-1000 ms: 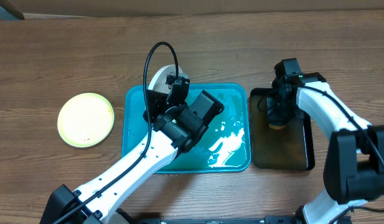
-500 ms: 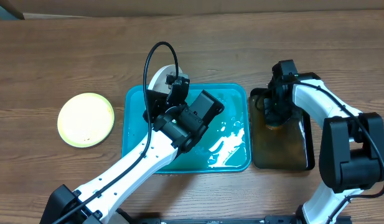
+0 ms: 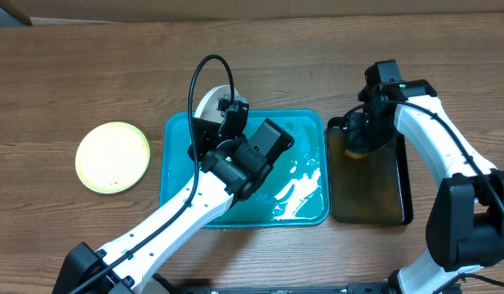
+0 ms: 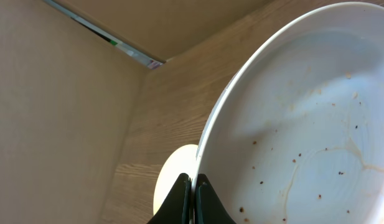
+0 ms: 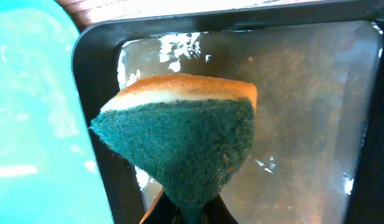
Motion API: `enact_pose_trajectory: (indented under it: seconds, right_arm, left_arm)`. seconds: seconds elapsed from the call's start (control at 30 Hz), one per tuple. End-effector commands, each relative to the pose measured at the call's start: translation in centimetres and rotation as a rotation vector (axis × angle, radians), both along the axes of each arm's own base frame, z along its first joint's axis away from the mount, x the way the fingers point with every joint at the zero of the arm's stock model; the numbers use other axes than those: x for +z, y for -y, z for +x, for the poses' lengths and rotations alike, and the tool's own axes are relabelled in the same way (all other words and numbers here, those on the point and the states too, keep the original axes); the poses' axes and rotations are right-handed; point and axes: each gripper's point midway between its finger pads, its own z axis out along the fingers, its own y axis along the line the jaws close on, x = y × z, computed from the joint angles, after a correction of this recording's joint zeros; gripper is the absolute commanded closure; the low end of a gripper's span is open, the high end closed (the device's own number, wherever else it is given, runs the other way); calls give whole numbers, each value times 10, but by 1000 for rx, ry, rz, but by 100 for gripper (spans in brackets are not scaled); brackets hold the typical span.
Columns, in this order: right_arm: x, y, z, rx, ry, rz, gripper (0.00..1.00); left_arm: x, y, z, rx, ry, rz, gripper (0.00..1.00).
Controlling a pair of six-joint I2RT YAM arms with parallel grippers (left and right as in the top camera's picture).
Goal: Clean dirty plates on tray and stack at the side
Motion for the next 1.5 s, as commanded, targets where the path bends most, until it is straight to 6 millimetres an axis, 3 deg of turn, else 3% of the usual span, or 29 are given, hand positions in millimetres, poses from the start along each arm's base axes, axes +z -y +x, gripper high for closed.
enact_pose_trajectory:
  seconds: [0.0, 0.2, 0.33, 0.57, 0.63, 0.9, 1.23, 1.47]
  right_arm:
    - [-20, -1, -24, -21, -63, 18, 96]
    - [-64, 3, -52, -22, -101, 13, 96]
    - [-79, 2, -45, -21, -33, 22, 95]
    - [-63, -2, -14, -19, 62, 35, 94]
    - [-54, -3, -9, -19, 61, 34, 89]
    - [-48, -1, -23, -16, -12, 24, 88]
    - [-48, 0, -27, -17, -26, 22, 88]
    - [-48, 0, -26, -13, -25, 18, 88]
  left_arm:
    - [14, 1, -1, 2, 42, -17, 96]
    - [14, 1, -1, 2, 42, -17, 96]
    - [14, 1, -1, 2, 42, -17, 96]
    - [14, 1, -1, 2, 42, -17, 96]
    - [13, 1, -1, -1, 38, -22, 96]
    - [8, 5, 0, -18, 13, -48, 96]
    - [42, -15, -5, 82, 152, 111, 96]
    - [42, -16, -5, 83, 150, 117, 96]
